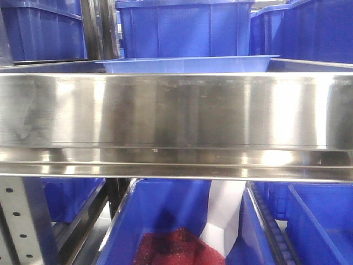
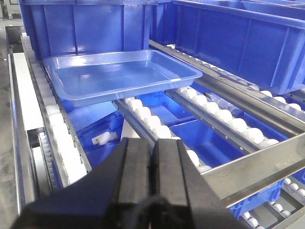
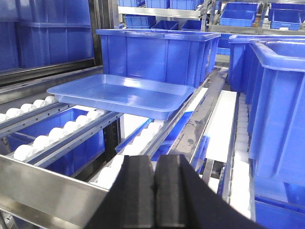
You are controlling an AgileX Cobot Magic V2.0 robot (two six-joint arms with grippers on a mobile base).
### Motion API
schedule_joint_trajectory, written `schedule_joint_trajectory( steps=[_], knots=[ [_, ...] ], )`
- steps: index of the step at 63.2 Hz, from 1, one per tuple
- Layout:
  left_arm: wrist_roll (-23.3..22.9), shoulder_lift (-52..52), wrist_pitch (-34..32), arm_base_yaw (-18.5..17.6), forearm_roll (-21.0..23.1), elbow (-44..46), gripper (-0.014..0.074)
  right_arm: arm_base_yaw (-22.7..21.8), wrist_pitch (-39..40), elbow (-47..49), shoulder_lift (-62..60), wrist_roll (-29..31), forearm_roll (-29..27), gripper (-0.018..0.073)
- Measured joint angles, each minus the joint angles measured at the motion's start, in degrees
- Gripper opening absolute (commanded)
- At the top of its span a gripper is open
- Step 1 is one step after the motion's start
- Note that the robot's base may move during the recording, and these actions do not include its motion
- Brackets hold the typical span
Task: Grab blue tray and place on right shelf
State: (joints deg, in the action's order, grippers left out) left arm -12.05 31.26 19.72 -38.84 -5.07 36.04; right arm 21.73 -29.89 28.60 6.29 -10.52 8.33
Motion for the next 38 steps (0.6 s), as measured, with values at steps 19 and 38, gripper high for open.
schedule_joint_trajectory(
  steps=[19,38],
  knots=[
    [15.11,-7.37,-6.58,9.26,14.15,-9.78,-0.0048,0.00,0.00,0.00,0.00,0.00,0.00,0.0055],
    [18.40,-25.48,-16.71,24.64,16.26,-30.08,-0.0048,0.00,0.00,0.00,0.00,0.00,0.00,0.0055]
  ],
)
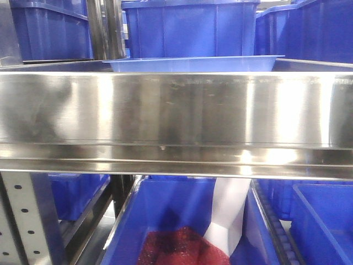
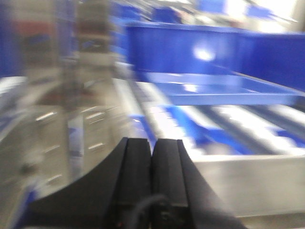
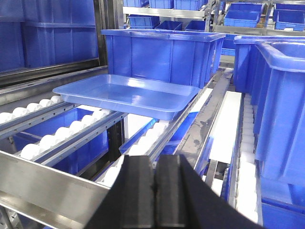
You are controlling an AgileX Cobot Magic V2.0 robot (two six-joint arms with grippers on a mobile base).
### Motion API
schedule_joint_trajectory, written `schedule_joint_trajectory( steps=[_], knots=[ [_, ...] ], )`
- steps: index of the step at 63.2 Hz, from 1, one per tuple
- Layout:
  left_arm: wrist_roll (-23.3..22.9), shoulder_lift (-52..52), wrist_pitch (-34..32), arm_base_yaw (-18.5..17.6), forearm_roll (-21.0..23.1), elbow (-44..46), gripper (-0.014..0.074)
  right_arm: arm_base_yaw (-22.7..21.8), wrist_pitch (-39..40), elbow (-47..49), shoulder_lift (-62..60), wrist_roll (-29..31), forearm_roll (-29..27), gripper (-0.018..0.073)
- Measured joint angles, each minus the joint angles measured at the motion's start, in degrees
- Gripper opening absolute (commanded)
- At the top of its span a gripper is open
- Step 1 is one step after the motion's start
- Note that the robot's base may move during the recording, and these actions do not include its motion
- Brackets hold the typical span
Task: Grab blue tray and place on right shelf
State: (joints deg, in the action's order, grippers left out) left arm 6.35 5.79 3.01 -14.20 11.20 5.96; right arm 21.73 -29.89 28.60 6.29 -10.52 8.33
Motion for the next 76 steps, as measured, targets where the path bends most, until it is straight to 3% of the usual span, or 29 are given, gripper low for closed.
schedule_joint_trajectory(
  steps=[8,16,55,66,76],
  knots=[
    [0.00,-5.75,-3.88,5.13,0.02,-7.17,-0.0048,0.00,0.00,0.00,0.00,0.00,0.00,0.0055],
    [0.00,-6.34,-4.01,7.17,0.02,-7.59,-0.0048,0.00,0.00,-0.06,0.00,0.00,0.00,0.0055],
    [0.00,-6.46,-4.14,7.30,0.02,-7.59,-0.0048,0.00,0.00,-0.06,0.00,0.00,0.00,0.0055],
    [0.00,-6.46,-4.14,7.30,0.02,-7.59,-0.0048,0.00,0.00,-0.46,0.00,0.00,3.41,0.0055],
    [0.00,-6.46,-4.14,7.30,0.02,-7.59,-0.0048,-4.93,0.67,-4.45,-2.08,3.88,2.17,0.0055]
  ],
)
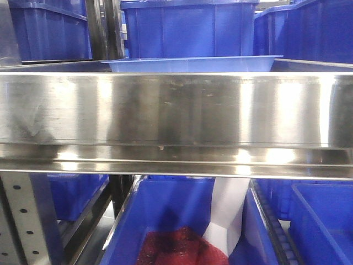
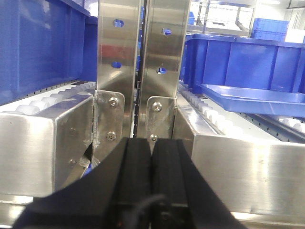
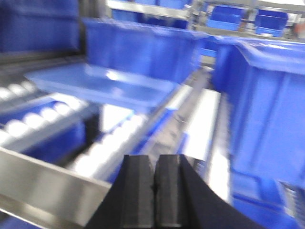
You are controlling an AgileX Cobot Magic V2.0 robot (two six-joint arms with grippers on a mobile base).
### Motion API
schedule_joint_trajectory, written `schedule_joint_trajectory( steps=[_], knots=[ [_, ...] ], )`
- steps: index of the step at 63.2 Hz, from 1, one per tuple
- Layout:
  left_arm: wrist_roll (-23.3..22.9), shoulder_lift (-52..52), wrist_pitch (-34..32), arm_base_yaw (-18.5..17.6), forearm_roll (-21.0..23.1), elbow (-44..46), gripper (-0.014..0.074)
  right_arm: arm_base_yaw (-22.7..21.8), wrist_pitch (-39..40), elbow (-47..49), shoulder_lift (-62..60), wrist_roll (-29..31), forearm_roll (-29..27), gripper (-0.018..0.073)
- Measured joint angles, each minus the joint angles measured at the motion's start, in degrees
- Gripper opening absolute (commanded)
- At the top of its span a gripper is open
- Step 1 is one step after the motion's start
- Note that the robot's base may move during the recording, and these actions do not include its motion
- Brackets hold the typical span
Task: Grab blue tray and place on right shelf
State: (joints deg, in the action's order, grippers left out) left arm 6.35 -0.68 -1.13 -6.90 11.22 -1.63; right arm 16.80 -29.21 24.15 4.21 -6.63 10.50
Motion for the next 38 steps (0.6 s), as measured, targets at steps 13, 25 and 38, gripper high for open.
schedule_joint_trajectory(
  steps=[13,25,38],
  knots=[
    [0.00,0.00,0.00,0.00,0.00,0.00,-0.0048,-13.02,7.09,-9.90,-4.40,9.13,-10.18,0.0055],
    [0.00,0.00,0.00,0.00,0.00,0.00,-0.0048,-19.77,17.78,-19.78,-4.83,10.81,-13.91,0.0055],
    [0.00,0.00,0.00,0.00,0.00,0.00,-0.0048,-20.00,28.21,-25.69,-4.83,10.95,-14.53,0.0055]
  ],
)
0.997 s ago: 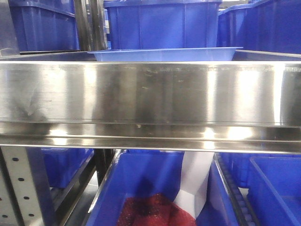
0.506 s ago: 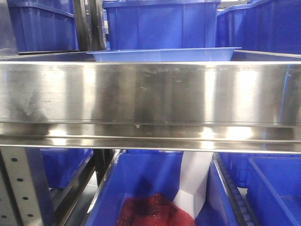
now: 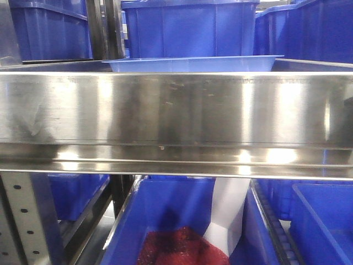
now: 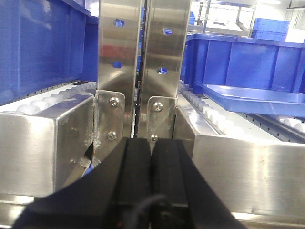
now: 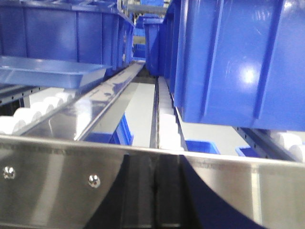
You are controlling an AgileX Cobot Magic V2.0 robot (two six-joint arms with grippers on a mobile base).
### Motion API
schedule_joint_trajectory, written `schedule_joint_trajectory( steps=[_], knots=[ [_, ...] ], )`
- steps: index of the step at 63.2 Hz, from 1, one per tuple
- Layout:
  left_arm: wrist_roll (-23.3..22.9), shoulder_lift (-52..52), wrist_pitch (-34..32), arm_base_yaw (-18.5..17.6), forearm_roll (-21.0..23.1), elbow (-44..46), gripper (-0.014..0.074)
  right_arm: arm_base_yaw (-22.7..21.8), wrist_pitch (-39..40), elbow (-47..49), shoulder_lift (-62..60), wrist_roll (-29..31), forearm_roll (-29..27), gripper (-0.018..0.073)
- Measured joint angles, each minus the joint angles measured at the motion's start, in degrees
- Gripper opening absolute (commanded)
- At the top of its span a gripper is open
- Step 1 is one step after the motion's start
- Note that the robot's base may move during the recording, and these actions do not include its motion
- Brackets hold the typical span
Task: Grab blue tray and place on right shelf
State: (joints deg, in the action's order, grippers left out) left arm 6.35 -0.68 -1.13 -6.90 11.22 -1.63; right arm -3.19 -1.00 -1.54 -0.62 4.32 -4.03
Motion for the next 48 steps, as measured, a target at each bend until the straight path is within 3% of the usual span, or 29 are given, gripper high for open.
schedule_joint_trajectory(
  steps=[48],
  knots=[
    [0.00,0.00,0.00,0.00,0.00,0.00,-0.0048,0.00,1.00,-0.09,0.00,0.00,-0.09,0.0055]
  ],
)
